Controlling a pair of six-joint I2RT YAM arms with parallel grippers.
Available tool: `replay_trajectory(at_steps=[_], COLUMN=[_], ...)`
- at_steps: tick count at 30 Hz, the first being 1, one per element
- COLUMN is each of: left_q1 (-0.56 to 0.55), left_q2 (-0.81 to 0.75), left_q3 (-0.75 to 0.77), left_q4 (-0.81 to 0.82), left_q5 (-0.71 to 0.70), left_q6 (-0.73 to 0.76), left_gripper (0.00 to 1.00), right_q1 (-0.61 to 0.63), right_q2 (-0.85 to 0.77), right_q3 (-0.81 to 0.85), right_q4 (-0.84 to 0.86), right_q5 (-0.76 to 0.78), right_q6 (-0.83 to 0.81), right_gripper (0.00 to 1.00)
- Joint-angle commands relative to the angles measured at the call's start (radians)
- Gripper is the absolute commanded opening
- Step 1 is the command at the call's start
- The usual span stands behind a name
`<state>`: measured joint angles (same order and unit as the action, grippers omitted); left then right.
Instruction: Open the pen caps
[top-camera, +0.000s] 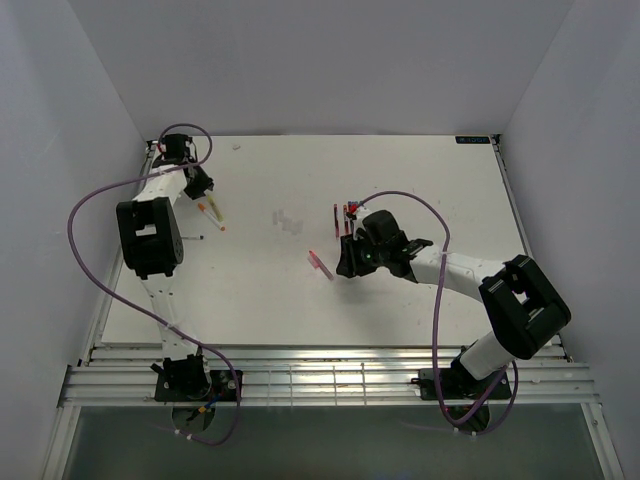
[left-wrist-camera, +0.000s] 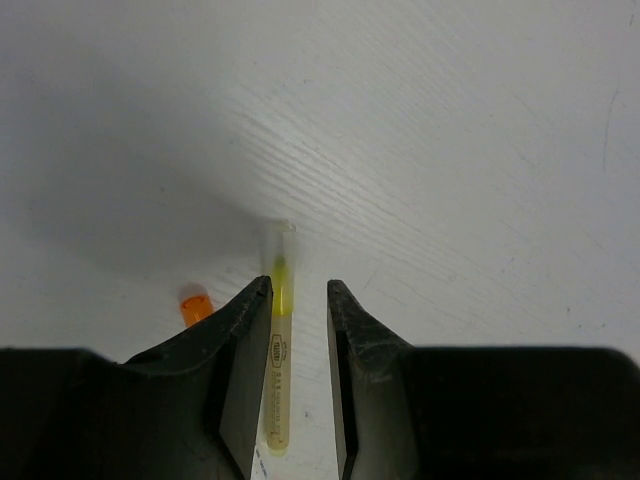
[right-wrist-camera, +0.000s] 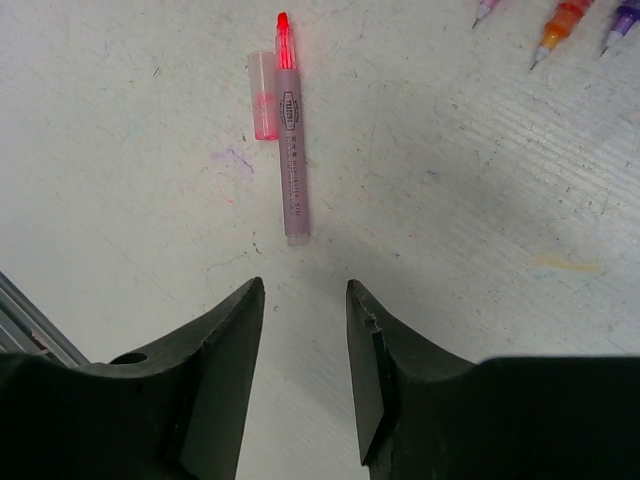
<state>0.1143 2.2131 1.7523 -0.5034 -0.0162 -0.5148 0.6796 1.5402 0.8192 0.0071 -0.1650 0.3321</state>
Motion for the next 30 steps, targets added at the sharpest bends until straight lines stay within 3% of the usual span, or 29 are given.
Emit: replay_trajectory(at_steps=[1, 14, 30], left_q1=[0.004, 0.005, 0.001], left_q2=[0.019, 0.106, 0.120], left_q3=[0.052, 0.141, 0.105], left_q4=[-0.015, -0.041, -0.041], left_q5=[-0.008, 0.001, 0.058], left_q6=[0.016, 0.036, 0.048], left_gripper=[0.39, 0.39, 0.24], right_q1=[-0.009, -0.032, -0.045], right_q2=[-0.002, 0.001, -0.002], right_q3=[-0.015, -0.026, -0.029], right_q4=[0.045, 0.065, 0.076], right_q5=[-0.022, -0.051, -0.067], right_q6=[-0.013, -0.005, 0.005], right_gripper=[0.45, 0.45, 0.45])
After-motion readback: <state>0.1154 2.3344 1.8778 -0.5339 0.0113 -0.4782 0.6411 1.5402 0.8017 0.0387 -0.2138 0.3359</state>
